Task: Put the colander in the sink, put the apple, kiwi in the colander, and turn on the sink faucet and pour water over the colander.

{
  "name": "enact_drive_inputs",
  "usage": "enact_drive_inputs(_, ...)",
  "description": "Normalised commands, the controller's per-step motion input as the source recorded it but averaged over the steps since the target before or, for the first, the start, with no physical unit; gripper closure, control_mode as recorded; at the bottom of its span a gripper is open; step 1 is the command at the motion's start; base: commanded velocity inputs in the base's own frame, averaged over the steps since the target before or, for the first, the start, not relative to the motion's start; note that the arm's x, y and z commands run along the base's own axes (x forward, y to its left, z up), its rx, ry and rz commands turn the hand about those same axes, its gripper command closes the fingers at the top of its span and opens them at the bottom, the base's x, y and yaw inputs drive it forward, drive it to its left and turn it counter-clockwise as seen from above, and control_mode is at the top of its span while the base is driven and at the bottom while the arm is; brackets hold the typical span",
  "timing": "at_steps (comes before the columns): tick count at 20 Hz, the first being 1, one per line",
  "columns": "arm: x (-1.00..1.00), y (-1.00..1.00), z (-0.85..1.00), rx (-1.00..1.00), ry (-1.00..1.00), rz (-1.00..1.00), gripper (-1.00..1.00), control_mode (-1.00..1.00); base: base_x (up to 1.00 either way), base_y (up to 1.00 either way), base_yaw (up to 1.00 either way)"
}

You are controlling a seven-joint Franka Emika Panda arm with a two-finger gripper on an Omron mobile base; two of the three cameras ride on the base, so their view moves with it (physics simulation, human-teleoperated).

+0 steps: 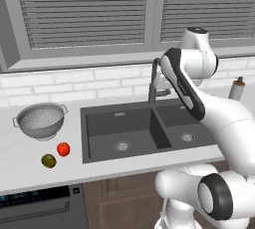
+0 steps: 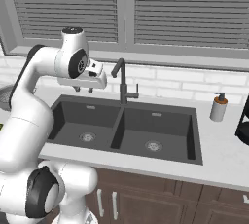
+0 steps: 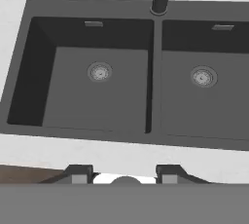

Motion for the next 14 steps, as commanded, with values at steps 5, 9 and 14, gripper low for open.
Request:
enact_drive_inputs(5,-0.37,-0.04,-0.02,0.0,-0.07,-0.05,-1.0,-1.0,0.0,0.0,0.0)
enact_drive_inputs(9,-0.96,0.39,-0.04,0.0,-0.08,-0.09,-1.0,-1.0,0.0,0.0,0.0)
enact_drive_inputs(14,-0.72,0.96,-0.05,0.0,-0.13,-0.05,-1.0,-1.0,0.0,0.0,0.0)
